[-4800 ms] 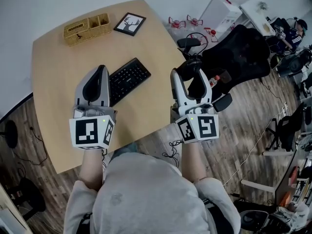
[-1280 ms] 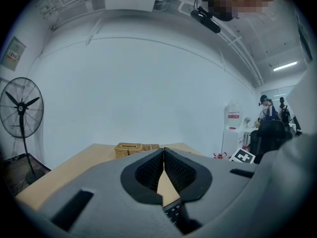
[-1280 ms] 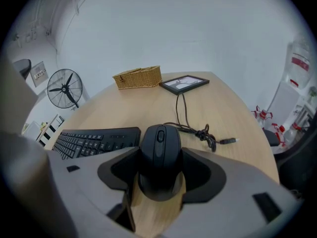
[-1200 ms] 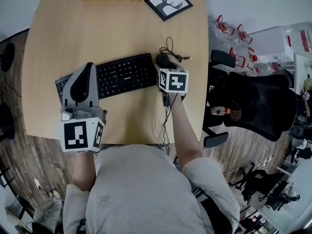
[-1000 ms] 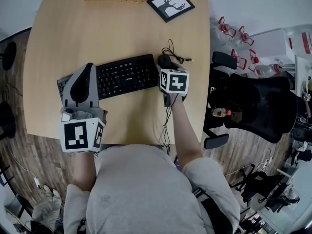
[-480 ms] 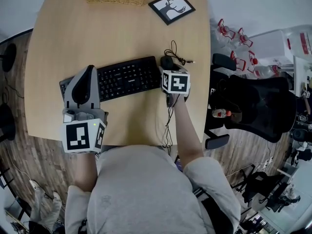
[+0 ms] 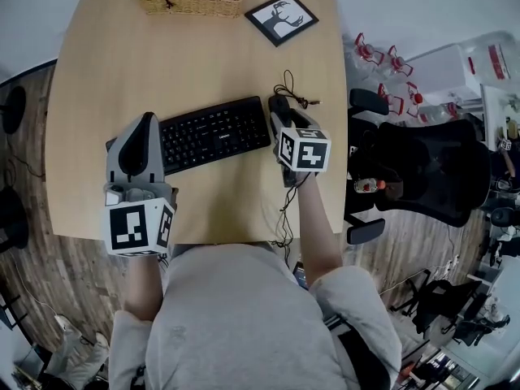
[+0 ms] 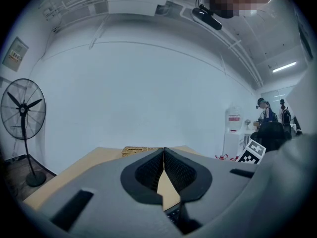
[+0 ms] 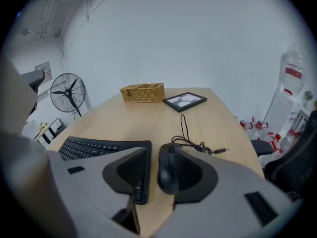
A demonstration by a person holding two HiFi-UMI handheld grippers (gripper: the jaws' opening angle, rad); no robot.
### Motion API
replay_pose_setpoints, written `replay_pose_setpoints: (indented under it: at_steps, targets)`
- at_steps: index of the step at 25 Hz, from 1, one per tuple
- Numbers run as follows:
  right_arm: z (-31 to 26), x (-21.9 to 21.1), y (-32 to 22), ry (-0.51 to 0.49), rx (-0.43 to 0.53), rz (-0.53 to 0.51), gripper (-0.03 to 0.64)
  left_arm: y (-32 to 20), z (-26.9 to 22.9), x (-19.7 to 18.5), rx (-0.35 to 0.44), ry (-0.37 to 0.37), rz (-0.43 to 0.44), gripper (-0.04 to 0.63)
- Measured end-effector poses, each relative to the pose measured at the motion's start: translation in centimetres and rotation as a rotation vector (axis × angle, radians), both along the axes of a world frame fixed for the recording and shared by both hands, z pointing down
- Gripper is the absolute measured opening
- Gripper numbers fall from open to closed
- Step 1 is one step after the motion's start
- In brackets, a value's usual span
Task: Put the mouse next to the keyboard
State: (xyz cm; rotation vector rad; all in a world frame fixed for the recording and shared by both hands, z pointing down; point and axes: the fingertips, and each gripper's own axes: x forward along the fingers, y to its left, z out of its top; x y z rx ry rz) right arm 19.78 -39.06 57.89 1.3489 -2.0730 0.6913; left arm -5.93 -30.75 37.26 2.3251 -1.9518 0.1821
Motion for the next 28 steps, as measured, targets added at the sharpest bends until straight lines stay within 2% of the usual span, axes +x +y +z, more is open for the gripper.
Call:
replay_pose_setpoints:
  at_steps: [3,5,18,24,28]
  targets:
    - [-2.1,-0.6,1.0,-0.003,0.062,-0.002,0.054,0.5,-0.4,-0.4,0.009,0.002,0.014,0.009]
    - [-3.5,-1.1,1.7,-0.006,0.110,-0.012,0.023,0.9,-0.7,-0.7,0.016,0.002,0.024,0.009]
    - [-12.0,-5.3,6.7,-0.026,0.391,-0.057,0.017,4.6,-2.2,-2.8,0.052,0.015,0.073,0.010]
    - [-15.1,-6.5,9.7,-0.013,0.476,-0.050,0.017,6.5,-3.2,-3.3,0.079,0.020,0.105,0.010]
    - [-17.3,-7.1,11.8,-0.043,0.524,-0.043,0.017,7.7,-3.8,-3.6,0.092,0.030,0.123,0.010]
